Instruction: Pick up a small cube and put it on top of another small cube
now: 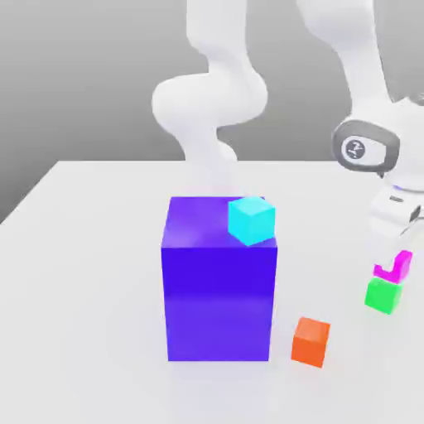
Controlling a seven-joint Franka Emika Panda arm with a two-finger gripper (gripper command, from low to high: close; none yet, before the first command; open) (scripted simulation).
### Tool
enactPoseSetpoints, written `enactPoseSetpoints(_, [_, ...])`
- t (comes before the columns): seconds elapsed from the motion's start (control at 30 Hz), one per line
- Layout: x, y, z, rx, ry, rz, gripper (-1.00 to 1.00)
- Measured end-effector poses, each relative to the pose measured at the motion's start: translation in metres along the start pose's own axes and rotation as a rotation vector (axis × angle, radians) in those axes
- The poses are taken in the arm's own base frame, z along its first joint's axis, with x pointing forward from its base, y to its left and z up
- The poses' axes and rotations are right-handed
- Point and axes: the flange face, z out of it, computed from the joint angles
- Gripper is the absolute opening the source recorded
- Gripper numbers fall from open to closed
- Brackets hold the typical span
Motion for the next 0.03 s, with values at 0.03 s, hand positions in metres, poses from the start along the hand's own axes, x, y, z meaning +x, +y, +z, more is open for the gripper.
enactPoseSetpoints(0.03, [0.0000, 0.0000, 0.0000, 0.000, 0.000, 0.000, 1.00])
